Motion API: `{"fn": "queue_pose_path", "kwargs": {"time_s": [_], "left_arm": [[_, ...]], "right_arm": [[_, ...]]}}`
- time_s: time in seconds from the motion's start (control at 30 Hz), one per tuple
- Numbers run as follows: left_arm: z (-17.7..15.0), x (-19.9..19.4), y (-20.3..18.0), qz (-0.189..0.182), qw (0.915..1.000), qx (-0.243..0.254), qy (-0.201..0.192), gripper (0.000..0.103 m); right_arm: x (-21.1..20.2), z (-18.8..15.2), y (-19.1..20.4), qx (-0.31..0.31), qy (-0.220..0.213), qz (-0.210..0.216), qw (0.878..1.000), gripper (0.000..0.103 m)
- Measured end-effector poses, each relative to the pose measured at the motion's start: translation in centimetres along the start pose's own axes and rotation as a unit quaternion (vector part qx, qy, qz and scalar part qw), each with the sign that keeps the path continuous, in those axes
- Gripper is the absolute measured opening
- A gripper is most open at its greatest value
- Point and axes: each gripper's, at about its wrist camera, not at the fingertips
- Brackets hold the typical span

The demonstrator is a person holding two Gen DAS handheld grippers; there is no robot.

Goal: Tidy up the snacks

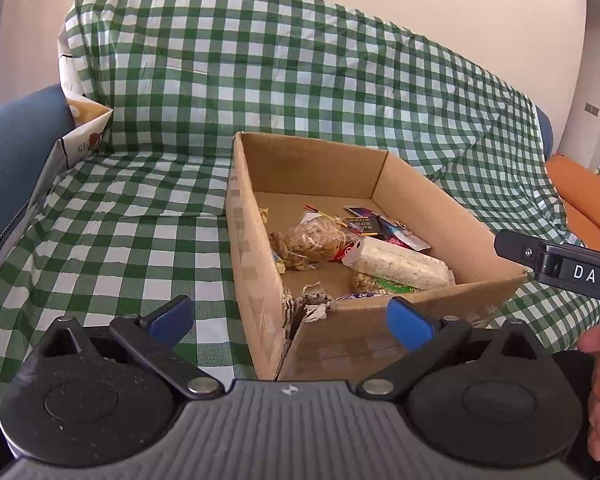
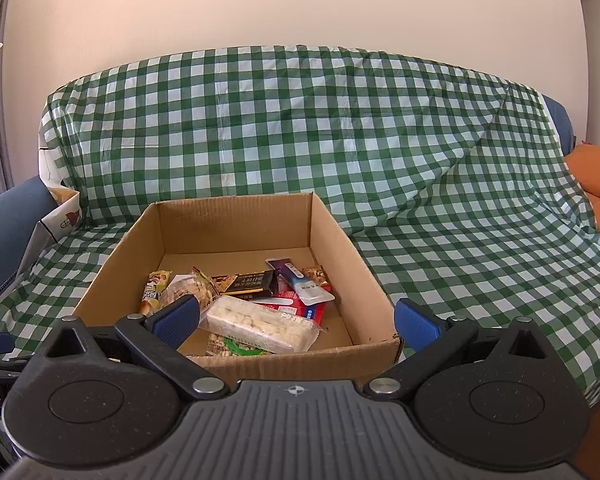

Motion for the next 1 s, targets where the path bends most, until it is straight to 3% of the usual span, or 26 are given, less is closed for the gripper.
{"fn": "queue_pose_path", "kwargs": {"time_s": [1.0], "left_arm": [[-0.6,0.64,-0.13,-0.006,0.9999,0.008,0.004,0.103]], "right_arm": [[-0.09,0.0,0.72,-0.023,-0.005,0.005,1.0,0.102]]}}
Point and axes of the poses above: each gripper's, at about its wrist camera, not at the fingertips, and x roughly the way its jaws point, y to its left, z to its top, and after that the axes turned 6 degrees about -z, right-handed
